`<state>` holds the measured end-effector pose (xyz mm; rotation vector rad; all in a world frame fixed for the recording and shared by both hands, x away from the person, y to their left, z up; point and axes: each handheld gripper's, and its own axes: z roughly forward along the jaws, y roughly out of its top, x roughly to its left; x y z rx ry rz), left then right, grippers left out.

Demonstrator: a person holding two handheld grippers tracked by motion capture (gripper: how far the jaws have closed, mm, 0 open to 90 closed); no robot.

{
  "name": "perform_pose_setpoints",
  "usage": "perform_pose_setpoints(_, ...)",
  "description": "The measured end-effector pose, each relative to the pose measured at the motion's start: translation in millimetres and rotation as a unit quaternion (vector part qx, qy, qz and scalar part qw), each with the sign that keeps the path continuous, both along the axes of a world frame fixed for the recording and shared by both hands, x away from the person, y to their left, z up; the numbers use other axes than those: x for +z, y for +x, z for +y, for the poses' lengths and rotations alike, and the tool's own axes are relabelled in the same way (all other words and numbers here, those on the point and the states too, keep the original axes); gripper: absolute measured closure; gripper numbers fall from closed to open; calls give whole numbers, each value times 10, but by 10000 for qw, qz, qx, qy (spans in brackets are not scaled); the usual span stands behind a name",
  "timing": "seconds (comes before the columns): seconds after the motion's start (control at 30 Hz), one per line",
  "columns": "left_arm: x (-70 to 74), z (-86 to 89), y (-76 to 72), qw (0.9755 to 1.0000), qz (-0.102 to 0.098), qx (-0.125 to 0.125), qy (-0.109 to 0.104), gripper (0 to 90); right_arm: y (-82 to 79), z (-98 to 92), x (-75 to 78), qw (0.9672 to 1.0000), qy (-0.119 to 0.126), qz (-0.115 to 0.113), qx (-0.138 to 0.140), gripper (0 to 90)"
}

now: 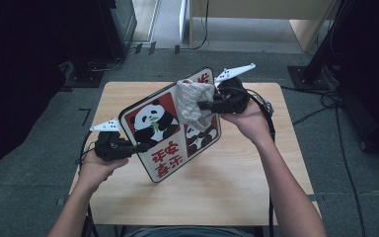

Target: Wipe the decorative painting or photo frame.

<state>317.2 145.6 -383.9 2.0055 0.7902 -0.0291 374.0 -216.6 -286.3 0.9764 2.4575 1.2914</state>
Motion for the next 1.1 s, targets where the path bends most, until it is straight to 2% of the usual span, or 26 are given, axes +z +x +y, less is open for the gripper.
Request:
perform_pose_setpoints(0.13,4,-1,5,10000,-1,-5,10,793,34,40,102,9999,6,-120,-13,701)
perform_pose_setpoints(0.27,-5,6,4,10000,-10,-17,-18,795,92,67,99,9998,-82,-137,-94,700)
perform_pose_setpoints(0.37,-9,10,-2,10000,-19,-18,-19,795,127,73,41,9998,-154,-95,-77,701)
perform_pose_setpoints(0.77,-8,9,-3,10000,-23,-23,-8,795,149,55,-205,9998,-166,45,-60,701)
perform_pose_setpoints(1.1,-7,8,-3,10000,-21,-25,-6,794,129,45,-311,9998,-202,64,-50,700)
